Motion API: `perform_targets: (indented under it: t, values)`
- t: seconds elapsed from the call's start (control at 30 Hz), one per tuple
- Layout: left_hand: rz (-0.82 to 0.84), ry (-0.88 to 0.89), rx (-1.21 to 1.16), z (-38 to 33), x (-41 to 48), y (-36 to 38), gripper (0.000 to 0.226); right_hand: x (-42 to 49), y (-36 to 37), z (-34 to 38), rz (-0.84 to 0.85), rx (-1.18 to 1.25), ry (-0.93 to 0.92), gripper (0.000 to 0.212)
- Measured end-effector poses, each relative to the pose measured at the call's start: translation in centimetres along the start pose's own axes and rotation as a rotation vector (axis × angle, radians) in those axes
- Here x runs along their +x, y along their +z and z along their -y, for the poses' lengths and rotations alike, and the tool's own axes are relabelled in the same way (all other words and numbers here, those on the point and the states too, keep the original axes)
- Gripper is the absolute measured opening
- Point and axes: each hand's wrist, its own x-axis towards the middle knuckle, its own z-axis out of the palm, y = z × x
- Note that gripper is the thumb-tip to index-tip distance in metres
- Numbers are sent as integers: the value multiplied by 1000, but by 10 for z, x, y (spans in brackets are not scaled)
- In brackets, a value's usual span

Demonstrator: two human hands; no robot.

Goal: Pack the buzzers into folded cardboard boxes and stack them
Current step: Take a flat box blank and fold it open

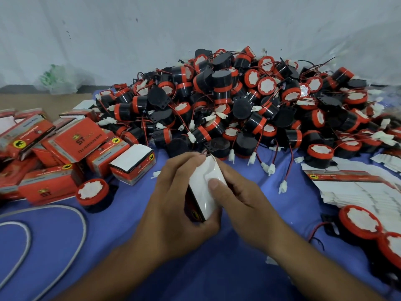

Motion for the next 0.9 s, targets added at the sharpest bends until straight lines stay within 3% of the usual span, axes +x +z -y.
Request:
perform_targets:
  t: [0.47, 0.77, 0.9]
  values:
    - [-77, 66, 53, -2, 1, 0, 79, -2, 3, -1, -61, 72, -54, 53]
    - [-77, 83, 47, 4, -1, 1, 79, -2, 0, 1, -5, 97, -15, 46]
    - [-88, 102, 32, 7, -3, 0, 81, -1, -1, 6, -13, 232, 5, 43]
